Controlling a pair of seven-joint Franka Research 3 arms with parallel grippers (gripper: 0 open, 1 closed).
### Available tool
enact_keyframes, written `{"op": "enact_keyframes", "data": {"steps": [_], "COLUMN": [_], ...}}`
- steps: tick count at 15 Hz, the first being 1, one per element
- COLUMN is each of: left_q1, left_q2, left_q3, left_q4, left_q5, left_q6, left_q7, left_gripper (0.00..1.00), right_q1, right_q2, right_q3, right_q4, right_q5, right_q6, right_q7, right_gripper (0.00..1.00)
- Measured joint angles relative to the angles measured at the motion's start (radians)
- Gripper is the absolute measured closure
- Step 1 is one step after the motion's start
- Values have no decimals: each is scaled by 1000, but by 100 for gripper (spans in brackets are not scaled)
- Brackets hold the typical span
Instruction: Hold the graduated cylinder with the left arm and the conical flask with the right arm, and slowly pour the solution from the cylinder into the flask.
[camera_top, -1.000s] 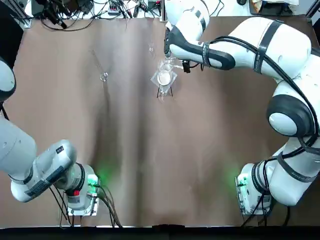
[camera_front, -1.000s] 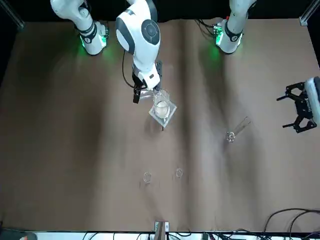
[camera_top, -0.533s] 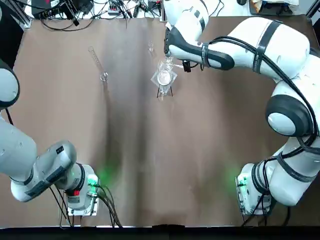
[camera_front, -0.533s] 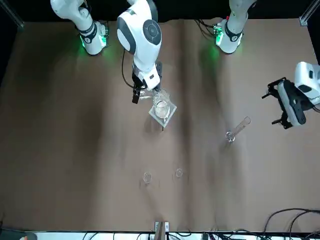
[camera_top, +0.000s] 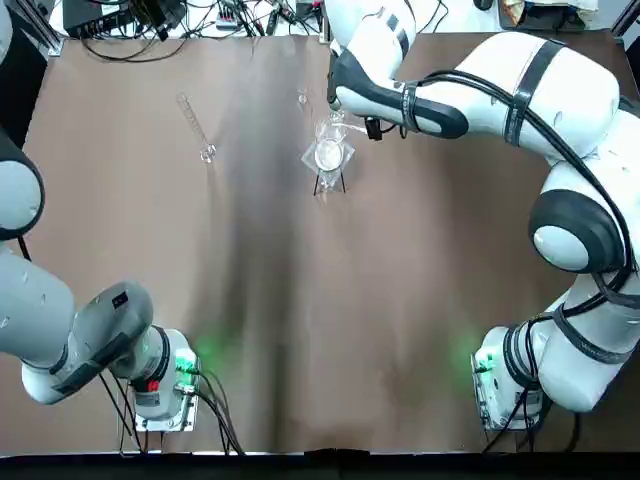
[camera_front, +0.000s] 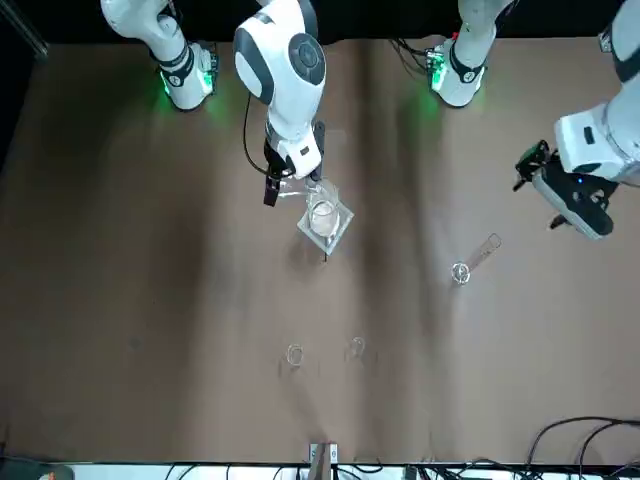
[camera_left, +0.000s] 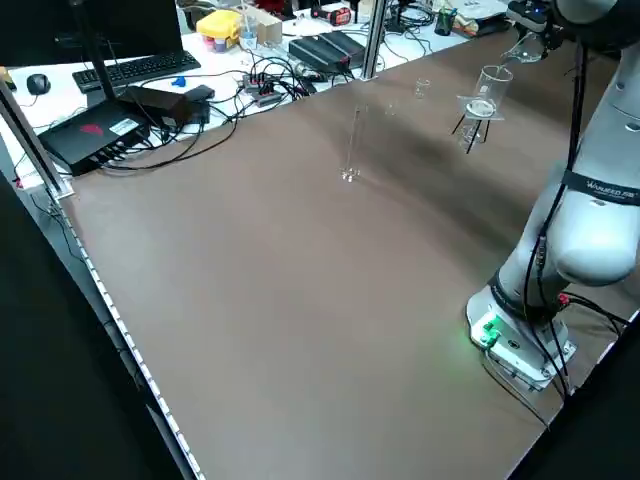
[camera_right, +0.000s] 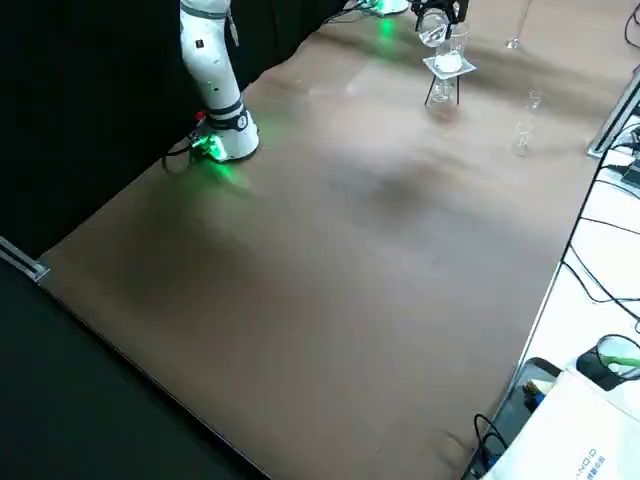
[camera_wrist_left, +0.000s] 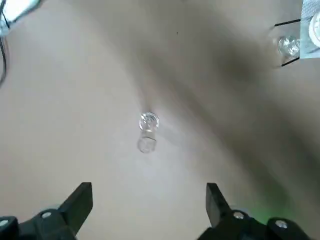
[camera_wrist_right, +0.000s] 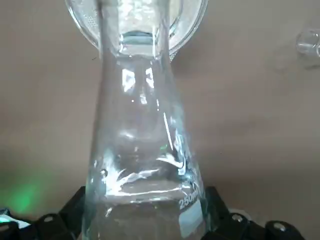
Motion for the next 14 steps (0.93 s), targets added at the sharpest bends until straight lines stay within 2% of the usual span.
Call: {"op": "enact_keyframes", "data": {"steps": [2,7,11,14], "left_q1": [0,6,-21,-61], "left_q2": [-14,-18,-15,-14], "left_q3": [-19,-20,-21,-23], "left_q4": [-3,-14,-19,-22], "left_q5": [3,10,130,152], "left_q6": [-28,-81,-81,-81], "left_q7": [-103,-315,-383,-469], "left_gripper": [0,0,0,0], "right_q1": [3,11,21,29], "right_q2": [1,3,10,16], "right_q3": [0,0,0,0], "right_q4": [1,2,4,7], "right_q5": [-5,-31,-57,-71], "right_q6": [0,-4,-17,-22], "right_q7": [4,18,27,41], "right_gripper": [4,4,4,4]}}
